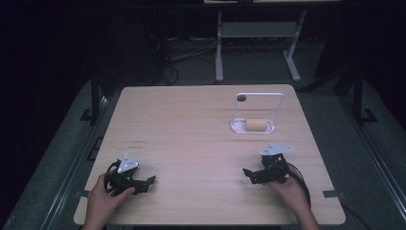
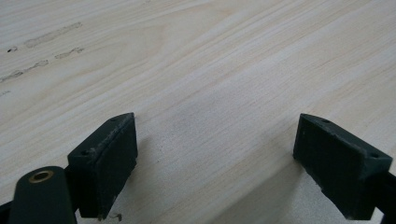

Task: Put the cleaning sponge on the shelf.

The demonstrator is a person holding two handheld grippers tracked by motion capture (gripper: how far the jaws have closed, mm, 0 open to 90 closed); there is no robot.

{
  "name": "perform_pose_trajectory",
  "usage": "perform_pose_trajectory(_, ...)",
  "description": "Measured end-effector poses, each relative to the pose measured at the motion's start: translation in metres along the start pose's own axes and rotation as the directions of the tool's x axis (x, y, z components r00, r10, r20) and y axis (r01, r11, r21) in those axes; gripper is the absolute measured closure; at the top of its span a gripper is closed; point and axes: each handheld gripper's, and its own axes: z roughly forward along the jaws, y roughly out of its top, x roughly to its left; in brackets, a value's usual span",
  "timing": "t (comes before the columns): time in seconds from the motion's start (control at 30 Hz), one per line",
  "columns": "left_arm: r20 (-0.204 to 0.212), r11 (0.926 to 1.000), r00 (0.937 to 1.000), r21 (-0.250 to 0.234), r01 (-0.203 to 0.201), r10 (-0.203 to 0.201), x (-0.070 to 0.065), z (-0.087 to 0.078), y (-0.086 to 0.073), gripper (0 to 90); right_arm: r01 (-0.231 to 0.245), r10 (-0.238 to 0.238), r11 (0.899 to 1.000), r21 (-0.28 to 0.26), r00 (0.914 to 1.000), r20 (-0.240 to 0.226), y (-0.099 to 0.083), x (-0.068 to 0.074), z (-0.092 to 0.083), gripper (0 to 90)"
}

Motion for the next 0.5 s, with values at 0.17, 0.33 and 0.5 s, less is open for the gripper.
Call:
perform_pose_trajectory(0.17,0.000,1.0000,1.0000,0.000,0.000,0.000,0.000,0.000,0.000,13.1,0.016,-0.016,1.000,0.003,0.9998,0.007,-0.009,0.005,-0.003,5.5)
perform_pose_trajectory(0.33,0.000,1.0000,1.0000,0.000,0.000,0.000,0.000,0.000,0.000,13.1,0.017,-0.017,1.000,0.005,0.9998,0.006,-0.015,0.007,-0.003,5.4)
perform_pose_trajectory(0.5,0.000,1.0000,1.0000,0.000,0.000,0.000,0.000,0.000,0.000,13.1,0.024,-0.024,0.999,0.021,0.9997,0.002,-0.023,0.012,-0.002,3.2)
